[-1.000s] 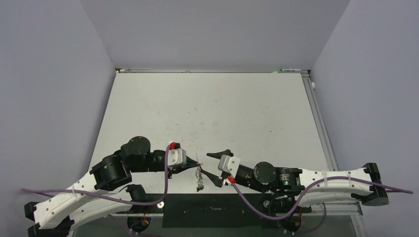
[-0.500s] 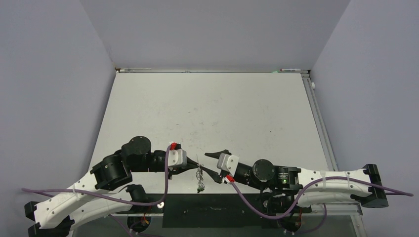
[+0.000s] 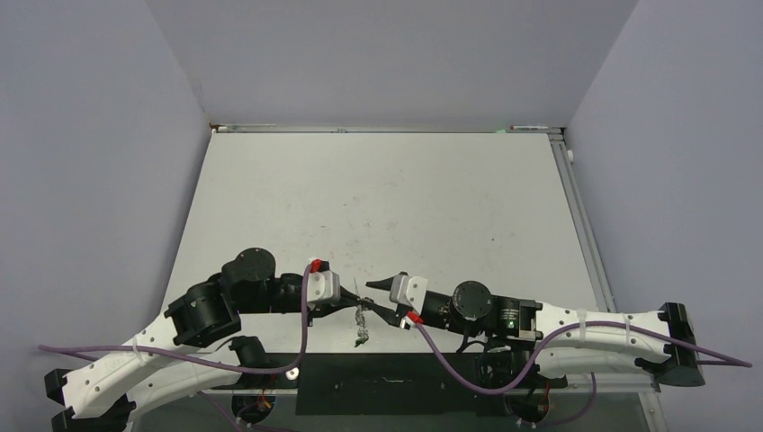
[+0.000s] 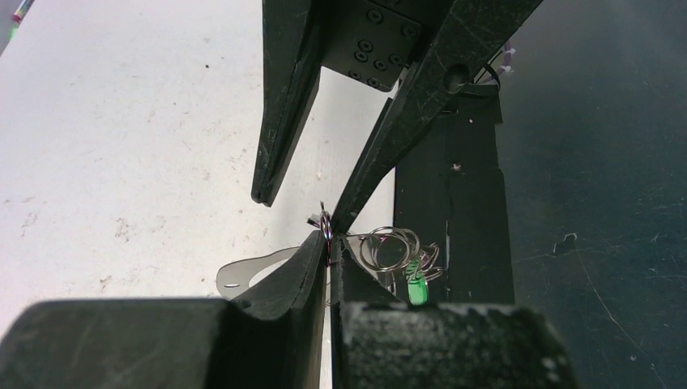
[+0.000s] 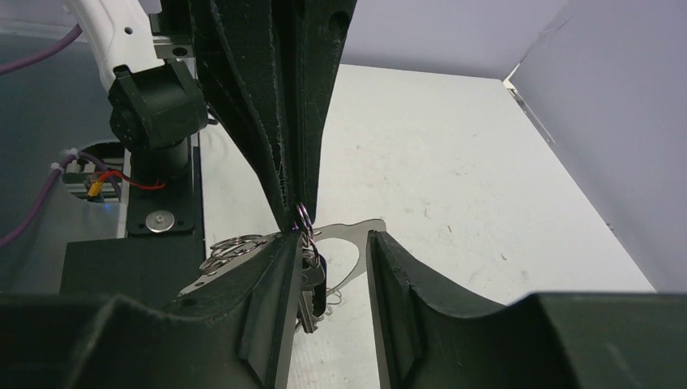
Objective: Put the keys on the keyring
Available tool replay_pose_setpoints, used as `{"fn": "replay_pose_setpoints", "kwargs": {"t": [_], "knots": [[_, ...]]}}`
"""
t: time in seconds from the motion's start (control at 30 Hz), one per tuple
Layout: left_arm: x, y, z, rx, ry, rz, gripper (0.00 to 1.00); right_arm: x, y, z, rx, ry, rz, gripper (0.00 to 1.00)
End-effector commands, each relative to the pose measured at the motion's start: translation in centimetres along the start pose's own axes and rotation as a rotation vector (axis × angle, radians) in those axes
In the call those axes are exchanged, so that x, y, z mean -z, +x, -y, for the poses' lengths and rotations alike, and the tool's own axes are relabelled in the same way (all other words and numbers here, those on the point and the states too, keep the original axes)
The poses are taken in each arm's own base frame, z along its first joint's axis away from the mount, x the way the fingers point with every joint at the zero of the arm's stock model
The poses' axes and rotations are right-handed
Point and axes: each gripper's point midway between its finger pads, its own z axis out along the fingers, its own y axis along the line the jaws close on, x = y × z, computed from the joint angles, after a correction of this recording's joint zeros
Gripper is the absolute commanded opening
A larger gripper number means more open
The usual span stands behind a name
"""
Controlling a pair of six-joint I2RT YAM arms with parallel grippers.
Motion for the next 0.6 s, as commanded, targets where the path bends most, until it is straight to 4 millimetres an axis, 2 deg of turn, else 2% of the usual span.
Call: {"fn": "replay_pose_setpoints", "kwargs": {"t": [0.0,0.27,0.57], "knots": [[0.2,-3.1,0.2,-0.035,0.015,0.111,0.00,-0.6,-1.4,-0.8,-0.025,-0.062,0.063,0.33],[0.2,-3.1,0.2,-0.036,0.017,0.113,0.00,-1.1,-0.5,-1.1,-0.029,-0.082,0.038,0.06],[-0.2,-2.6,0.4,-0.028,0.038,0.093,0.00,-0.7,-0.2,-0.4,0.018,-0.066,-0.011,0.05]]}}
